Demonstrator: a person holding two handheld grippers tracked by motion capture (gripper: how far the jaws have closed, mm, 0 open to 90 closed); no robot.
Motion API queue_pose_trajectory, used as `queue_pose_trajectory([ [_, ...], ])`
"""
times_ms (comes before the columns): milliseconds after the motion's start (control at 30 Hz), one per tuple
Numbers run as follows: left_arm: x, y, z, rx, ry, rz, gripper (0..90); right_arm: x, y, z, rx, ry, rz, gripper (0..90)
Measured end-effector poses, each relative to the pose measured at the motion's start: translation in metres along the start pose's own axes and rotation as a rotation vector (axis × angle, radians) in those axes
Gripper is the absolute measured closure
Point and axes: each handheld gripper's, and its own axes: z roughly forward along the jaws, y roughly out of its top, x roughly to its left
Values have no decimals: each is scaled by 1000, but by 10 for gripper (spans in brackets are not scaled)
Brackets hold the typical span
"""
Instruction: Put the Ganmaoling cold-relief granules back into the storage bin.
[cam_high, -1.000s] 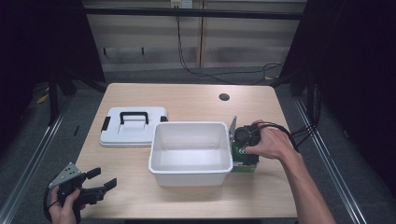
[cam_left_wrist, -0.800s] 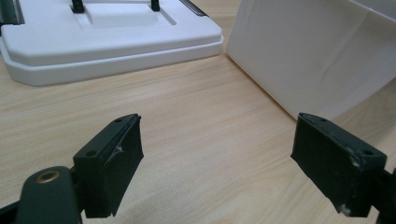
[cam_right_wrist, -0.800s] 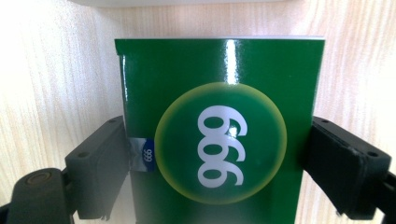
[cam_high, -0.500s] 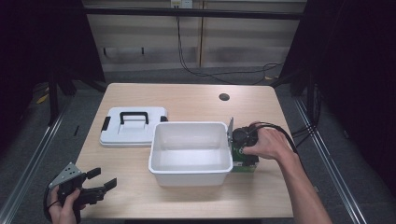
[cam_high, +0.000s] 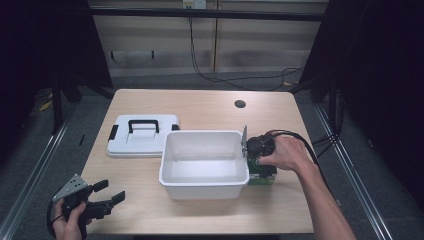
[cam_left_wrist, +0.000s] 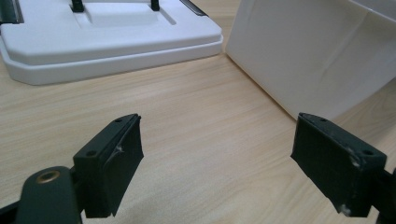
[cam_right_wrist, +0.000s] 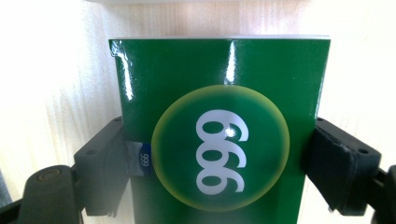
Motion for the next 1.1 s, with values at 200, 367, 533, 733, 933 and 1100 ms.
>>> queue_pose_trajectory([
  [200,0,0,0,3,-4,0,158,-1,-3,-8,-8,5,26,162],
  [367,0,0,0,2,-4,-1,158,0,-7,-13,-19,3,33,162],
  [533,-1,0,0,1,-4,-2,158,0,-10,-18,-13,7,41,162],
  [733,-1,0,0,1,-5,-1,158,1,-15,-23,-22,7,48,162],
  [933,-1,0,0,-1,-7,0,158,3,-21,-30,-26,16,57,161],
  [1100,-1,0,0,-4,-7,-1,158,5,-25,-35,-20,22,59,162],
])
